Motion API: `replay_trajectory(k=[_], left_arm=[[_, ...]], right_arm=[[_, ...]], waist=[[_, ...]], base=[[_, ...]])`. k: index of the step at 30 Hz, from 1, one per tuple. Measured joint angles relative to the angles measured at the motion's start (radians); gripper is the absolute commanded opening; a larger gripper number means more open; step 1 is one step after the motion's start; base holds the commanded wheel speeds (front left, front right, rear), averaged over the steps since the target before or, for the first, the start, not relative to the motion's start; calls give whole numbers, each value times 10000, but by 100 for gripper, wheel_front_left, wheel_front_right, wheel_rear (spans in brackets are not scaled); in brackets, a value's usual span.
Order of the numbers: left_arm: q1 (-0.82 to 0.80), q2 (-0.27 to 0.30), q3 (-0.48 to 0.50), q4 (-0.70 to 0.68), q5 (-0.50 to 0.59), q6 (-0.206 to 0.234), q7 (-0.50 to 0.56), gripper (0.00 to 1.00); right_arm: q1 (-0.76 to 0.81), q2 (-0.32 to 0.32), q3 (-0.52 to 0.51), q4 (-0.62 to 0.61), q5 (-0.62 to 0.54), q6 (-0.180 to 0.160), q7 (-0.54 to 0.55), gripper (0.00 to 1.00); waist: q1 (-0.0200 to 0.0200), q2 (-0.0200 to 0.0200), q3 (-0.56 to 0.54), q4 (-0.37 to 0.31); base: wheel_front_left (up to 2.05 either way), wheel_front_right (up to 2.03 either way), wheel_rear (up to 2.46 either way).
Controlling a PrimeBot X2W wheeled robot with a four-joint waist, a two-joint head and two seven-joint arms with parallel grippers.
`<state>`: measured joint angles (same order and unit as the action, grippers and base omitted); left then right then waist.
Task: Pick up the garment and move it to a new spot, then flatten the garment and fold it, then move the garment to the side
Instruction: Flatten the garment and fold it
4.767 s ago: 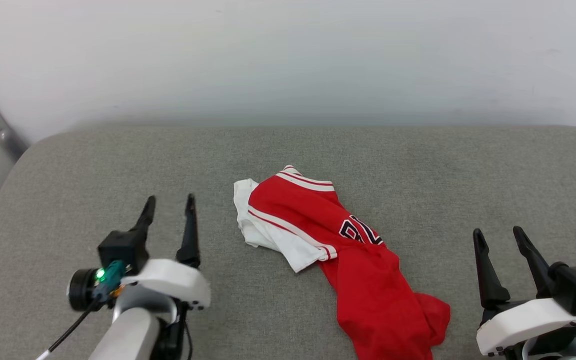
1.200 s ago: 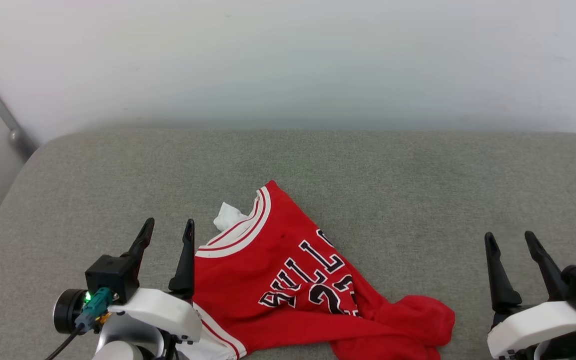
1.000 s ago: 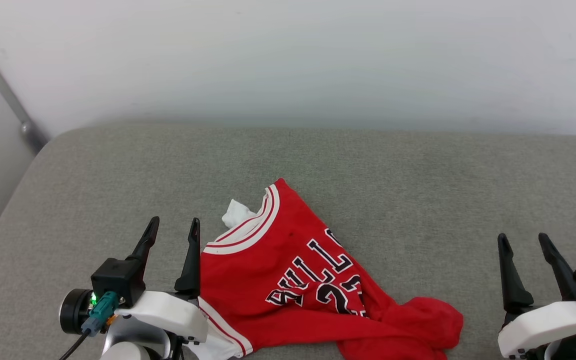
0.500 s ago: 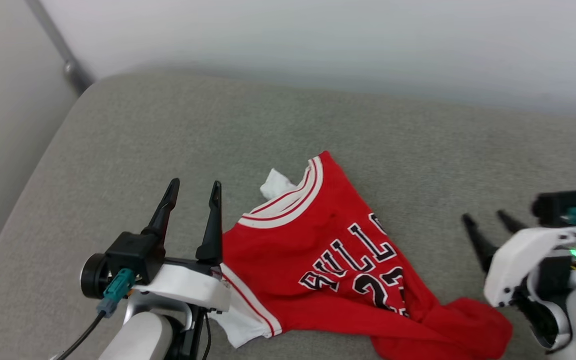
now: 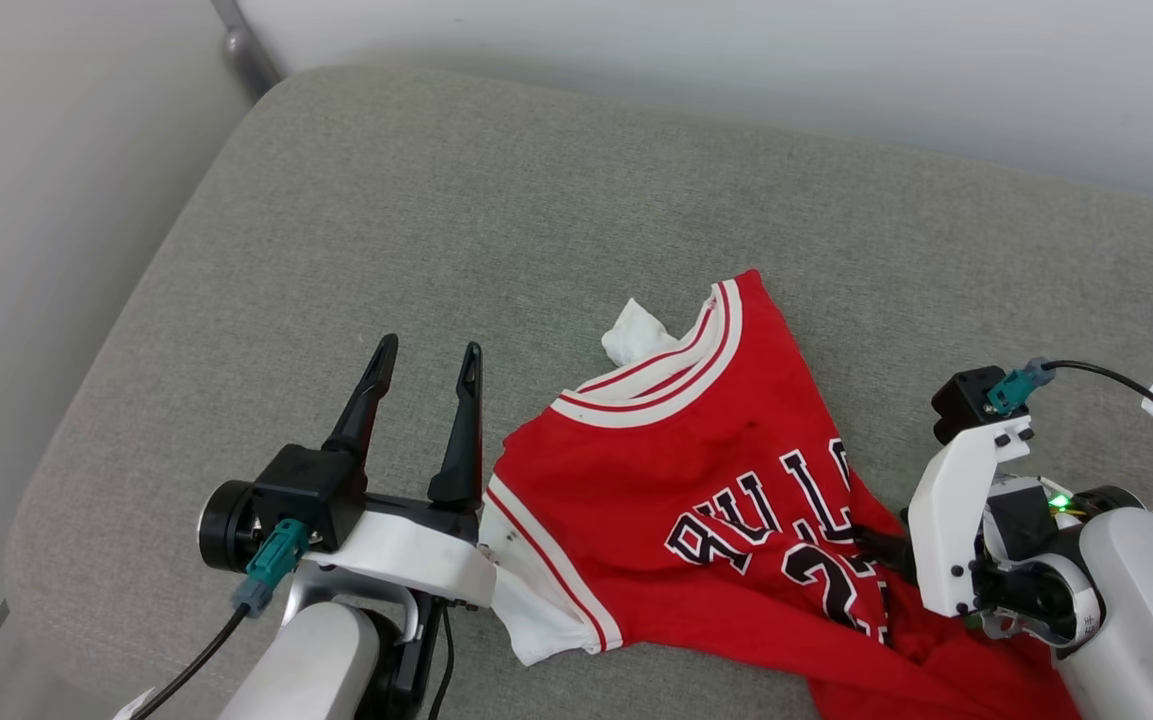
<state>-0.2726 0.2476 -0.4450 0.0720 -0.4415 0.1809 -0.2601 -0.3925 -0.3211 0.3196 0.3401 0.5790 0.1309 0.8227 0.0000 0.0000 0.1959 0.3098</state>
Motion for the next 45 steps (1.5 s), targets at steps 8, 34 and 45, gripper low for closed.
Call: replay_trajectory(k=[8, 34, 45], left_arm=[[-23, -288, 96, 176, 224, -226, -2, 100], [1357, 476, 476, 186, 25, 48, 522, 100], [1653, 717, 606, 82, -123, 228, 763, 100]], right_arm=[[-226, -157, 297, 245, 537, -2, 79, 0], [4477, 951, -5110, -3753, -2079, 0, -1799, 0], [5260, 2173, -5319, -2834, -1948, 0, -4209, 100]], waist=[[0, 0, -56, 143], [0, 0, -1519, -2277], [0, 0, -1622, -2723]], base=[[0, 0, 0], [0, 0, 0], [0, 0, 0]])
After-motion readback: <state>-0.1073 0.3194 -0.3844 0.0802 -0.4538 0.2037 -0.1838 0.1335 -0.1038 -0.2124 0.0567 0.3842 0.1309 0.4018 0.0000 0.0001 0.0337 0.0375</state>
